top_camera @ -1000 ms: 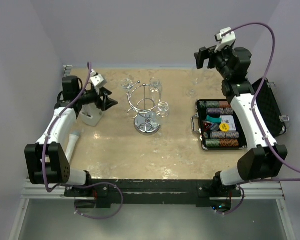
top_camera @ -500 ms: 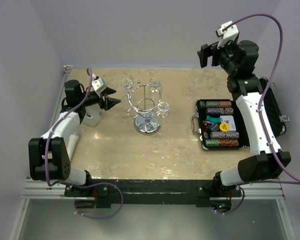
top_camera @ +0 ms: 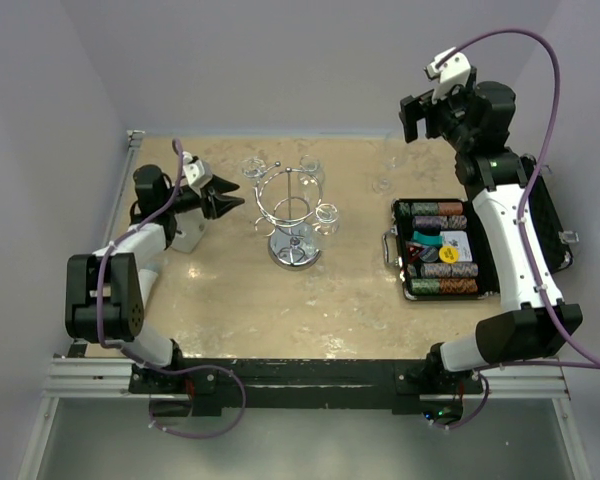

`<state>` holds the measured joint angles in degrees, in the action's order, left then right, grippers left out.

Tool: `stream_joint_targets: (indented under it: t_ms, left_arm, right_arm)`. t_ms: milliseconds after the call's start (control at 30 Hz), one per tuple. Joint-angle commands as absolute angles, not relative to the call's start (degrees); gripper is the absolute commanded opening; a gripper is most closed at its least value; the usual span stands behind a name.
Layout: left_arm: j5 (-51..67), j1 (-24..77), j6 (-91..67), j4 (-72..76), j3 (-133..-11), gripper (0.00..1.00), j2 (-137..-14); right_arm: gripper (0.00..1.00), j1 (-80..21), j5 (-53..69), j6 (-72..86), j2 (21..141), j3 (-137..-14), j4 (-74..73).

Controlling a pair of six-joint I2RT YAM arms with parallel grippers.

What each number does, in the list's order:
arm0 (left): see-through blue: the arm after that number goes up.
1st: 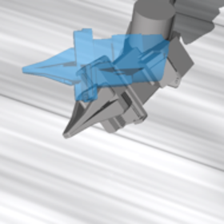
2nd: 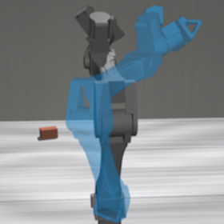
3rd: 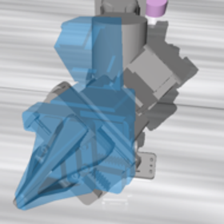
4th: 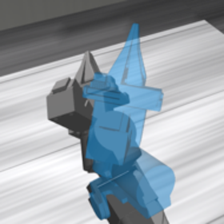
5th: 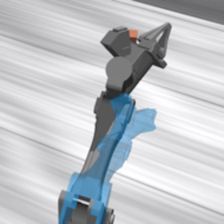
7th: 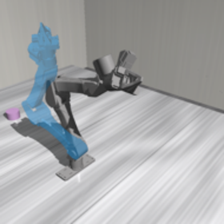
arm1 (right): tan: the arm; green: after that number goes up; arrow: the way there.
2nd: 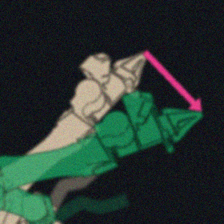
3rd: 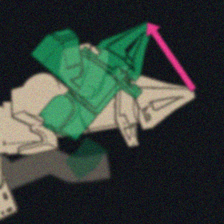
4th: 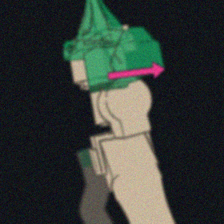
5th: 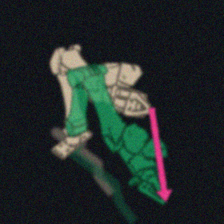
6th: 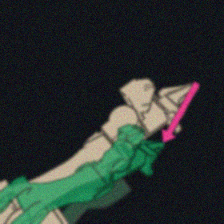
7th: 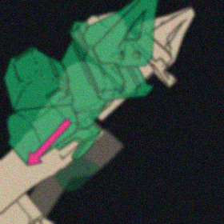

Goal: Take the wine glass off the wine glass rack

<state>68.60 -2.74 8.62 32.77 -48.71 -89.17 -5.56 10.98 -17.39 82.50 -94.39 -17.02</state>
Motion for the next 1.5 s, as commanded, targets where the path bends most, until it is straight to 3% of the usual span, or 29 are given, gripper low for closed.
stream_joint_targets:
  t_ms: [0, 167, 333, 933, 1467]
  left_arm:
    - [70.7, -2.4, 1.9, 45.9, -50.1, 0.46, -91.7]
    - [69.8, -2.2, -10.2, 59.0, -50.2, 0.46, -95.7]
    - [70.4, -1.9, -13.2, 61.9, -51.1, 0.46, -97.8]
    - [69.8, 1.4, -7.9, 55.4, -56.2, 0.46, -100.8]
    - [70.3, 2.8, -7.6, 55.1, -56.4, 0.38, -102.7]
  right_arm:
    - [0.97, -5.5, 9.6, -19.1, 82.1, -96.2, -17.4]
    - [0.97, -5.5, 9.1, -19.2, 81.8, -95.5, -17.4]
    - [0.97, -5.4, 8.7, -19.6, 81.2, -94.5, -17.3]
    - [0.98, -5.5, 8.5, -20.1, 83.9, -97.0, -17.7]
    - [0.98, -5.5, 7.7, -20.5, 84.2, -97.3, -17.9]
